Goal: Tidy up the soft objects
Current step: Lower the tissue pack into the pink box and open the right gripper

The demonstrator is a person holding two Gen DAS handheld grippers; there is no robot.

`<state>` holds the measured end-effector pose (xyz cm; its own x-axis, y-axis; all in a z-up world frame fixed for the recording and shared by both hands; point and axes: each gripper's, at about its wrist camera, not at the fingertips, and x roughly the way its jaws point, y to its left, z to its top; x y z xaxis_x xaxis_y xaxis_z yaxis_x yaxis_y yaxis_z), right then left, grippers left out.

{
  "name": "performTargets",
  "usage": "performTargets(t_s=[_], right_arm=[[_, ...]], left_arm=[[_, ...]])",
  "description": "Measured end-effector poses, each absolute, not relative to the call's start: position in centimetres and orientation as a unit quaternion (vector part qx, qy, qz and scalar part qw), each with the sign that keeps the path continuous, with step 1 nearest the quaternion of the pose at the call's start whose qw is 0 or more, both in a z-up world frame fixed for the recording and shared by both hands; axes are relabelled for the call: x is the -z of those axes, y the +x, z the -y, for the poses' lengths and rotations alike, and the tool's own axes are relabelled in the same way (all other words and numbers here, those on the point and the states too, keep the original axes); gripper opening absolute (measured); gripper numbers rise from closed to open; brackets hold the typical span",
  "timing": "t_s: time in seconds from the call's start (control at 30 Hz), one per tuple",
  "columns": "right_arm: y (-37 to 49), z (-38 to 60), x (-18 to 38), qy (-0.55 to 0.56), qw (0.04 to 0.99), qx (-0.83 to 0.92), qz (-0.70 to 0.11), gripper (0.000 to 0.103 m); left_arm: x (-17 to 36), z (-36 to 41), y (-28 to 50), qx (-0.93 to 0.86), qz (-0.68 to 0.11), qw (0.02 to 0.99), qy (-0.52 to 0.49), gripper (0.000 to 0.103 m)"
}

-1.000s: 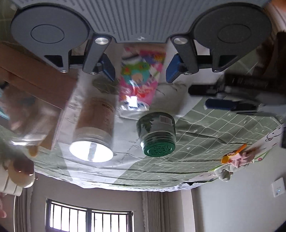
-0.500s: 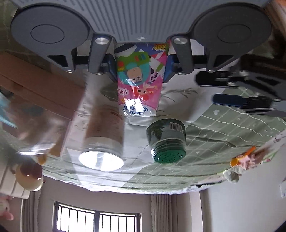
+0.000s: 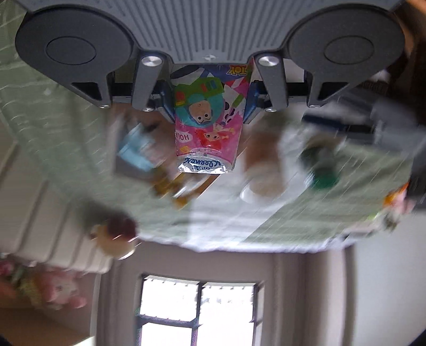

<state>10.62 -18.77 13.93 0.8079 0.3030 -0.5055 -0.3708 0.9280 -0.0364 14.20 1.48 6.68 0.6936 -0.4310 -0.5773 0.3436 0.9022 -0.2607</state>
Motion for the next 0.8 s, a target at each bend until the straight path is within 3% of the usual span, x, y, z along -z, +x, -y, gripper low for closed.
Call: performTargets(t_s=[0.23, 0.43, 0.5, 0.8], right_arm=[[22.2, 21.3, -15.5, -0.004, 0.958, -0.108, -0.266, 0.052], [32.2, 20.5, -10.1, 0.038, 0.903, -0.086, -0.418, 0.052], [33.7, 20.0, -8.3, 0.039, 0.892, -0.071, -0.445, 0.052], [33.8, 20.9, -7.1, 0.073, 0.895, -0.085, -0.433, 0.052]], left_arm=[[-9.5, 1.8, 17.6, 0.196, -0.302, 0.931, -0.051, 0.074], [-7.9, 3.9, 19.9, 0.187, -0.338, 0.921, -0.054, 0.074], [-7.3, 4.1, 20.1, 0.19, -0.348, 0.917, -0.048, 0.074], [-5.0, 2.9, 20.6, 0.165, -0.374, 0.91, -0.07, 0.074]])
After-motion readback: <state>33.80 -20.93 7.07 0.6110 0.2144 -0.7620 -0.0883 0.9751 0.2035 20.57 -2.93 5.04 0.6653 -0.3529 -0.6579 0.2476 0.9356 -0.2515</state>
